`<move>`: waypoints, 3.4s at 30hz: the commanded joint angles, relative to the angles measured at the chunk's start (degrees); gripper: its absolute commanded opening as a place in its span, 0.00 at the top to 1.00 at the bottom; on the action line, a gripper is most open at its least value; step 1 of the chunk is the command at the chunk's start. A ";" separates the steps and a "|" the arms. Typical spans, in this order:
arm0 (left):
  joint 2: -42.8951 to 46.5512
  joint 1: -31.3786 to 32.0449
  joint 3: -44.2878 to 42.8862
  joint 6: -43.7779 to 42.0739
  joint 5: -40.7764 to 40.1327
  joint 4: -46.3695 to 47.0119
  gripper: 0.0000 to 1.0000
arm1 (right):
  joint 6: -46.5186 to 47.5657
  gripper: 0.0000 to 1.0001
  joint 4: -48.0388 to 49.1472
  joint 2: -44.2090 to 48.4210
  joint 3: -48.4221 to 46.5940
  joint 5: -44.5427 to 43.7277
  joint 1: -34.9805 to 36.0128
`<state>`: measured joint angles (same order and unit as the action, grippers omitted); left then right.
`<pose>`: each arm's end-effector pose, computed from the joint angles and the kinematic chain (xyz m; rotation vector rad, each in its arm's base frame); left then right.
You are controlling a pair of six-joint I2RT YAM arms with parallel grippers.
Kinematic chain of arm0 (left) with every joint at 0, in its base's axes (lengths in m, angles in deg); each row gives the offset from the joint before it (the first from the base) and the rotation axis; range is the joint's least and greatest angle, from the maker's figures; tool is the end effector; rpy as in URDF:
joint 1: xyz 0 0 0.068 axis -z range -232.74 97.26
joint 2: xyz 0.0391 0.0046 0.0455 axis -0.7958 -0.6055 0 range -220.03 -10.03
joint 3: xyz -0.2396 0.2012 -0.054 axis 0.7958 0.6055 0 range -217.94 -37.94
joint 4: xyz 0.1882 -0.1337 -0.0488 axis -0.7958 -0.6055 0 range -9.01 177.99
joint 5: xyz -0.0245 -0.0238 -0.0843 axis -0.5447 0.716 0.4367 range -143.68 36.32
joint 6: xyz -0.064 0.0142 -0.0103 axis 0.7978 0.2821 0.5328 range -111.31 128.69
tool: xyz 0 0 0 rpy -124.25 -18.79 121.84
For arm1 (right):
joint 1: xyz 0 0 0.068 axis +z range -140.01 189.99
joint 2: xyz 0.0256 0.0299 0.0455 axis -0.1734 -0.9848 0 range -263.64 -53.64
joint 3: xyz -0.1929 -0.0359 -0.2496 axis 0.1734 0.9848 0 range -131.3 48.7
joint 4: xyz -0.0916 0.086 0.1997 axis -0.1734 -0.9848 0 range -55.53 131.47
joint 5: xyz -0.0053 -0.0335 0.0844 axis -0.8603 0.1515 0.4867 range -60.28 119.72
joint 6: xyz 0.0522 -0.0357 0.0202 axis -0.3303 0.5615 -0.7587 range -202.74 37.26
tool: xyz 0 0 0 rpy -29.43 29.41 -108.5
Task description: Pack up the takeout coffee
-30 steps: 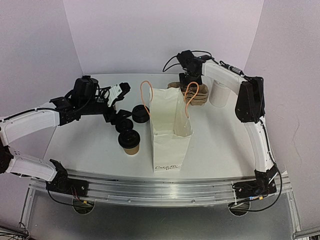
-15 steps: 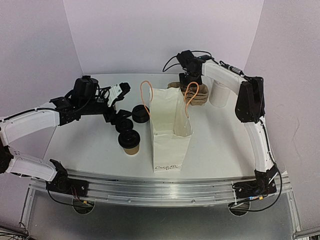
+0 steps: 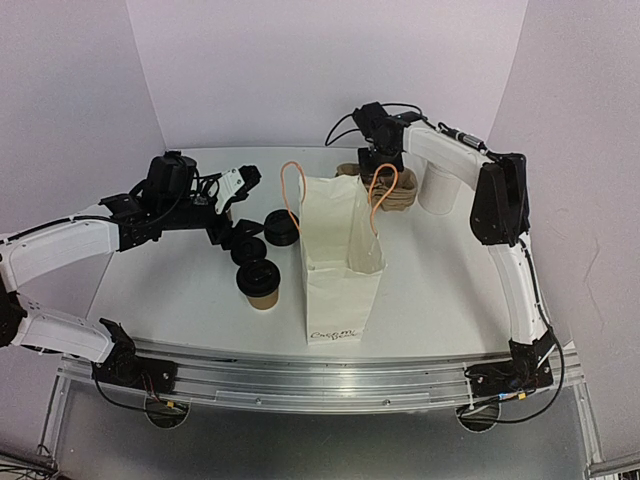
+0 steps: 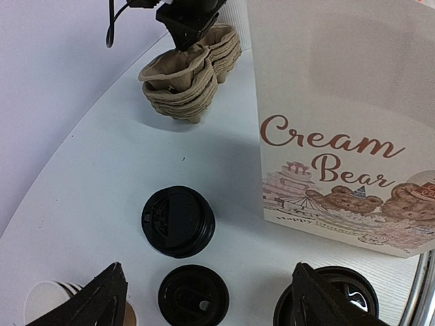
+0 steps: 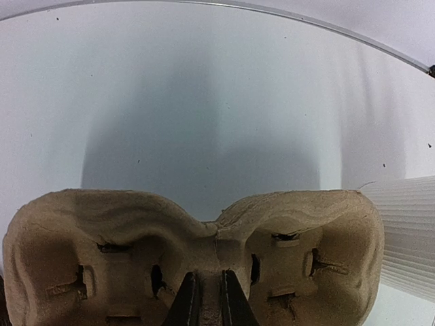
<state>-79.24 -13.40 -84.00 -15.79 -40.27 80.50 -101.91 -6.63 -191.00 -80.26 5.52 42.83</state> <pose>0.1789 -0.1624 0.3091 1.2354 1.7164 -0.4014 0.4649 0.2744 0.2494 -0.1339 2.4368 -0.1478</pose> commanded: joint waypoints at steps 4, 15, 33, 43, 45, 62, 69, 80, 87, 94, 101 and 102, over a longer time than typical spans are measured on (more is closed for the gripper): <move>0.22 0.13 -0.35 -1.00 0.49 0.72 0.16 | -0.67 1.00 -0.99 1.32 0.05 -0.63 0.12; 0.42 0.15 0.00 -1.01 0.37 1.17 0.17 | 1.32 1.00 -0.94 2.89 -2.76 -2.58 0.12; 0.78 0.12 0.46 -1.26 0.47 1.42 0.17 | 2.47 1.00 -0.84 5.86 -5.46 -2.65 0.19; 0.84 0.13 0.57 -1.60 0.57 1.48 0.17 | 3.39 1.00 -0.38 7.94 -5.54 -2.71 0.21; 0.92 0.13 0.55 -1.54 0.53 1.50 0.17 | 3.63 1.00 -0.13 8.31 -5.63 -2.70 0.18; 2.95 0.13 -1.08 -2.47 0.82 1.36 0.17 | 19.51 1.00 10.32 22.85 -3.38 13.91 0.20; 4.71 0.13 -2.52 -4.93 3.56 0.66 0.17 | 27.41 1.00 13.64 32.10 3.37 32.69 0.21; 6.73 0.13 -6.97 -10.08 11.60 -2.89 0.16 | 43.24 1.00 13.79 46.36 20.35 65.41 3.50; 6.25 0.13 -7.99 -11.02 13.91 -4.30 0.16 | 43.99 1.00 12.88 51.39 26.75 66.67 7.56; 5.41 0.22 -8.39 -12.65 15.37 -4.34 0.16 | 42.76 1.00 7.53 53.86 29.78 63.12 11.85; 4.73 1.12 -9.33 -13.82 17.12 -3.81 0.16 | 43.75 1.00 6.37 52.70 31.38 60.54 13.08; 4.81 1.56 -9.71 -14.25 17.36 -3.97 0.16 | 44.26 1.00 6.21 52.10 31.27 60.23 13.19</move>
<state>-74.20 -13.08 -90.17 -27.88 -25.24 76.38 -59.32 0.93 -137.96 -48.92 67.33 55.43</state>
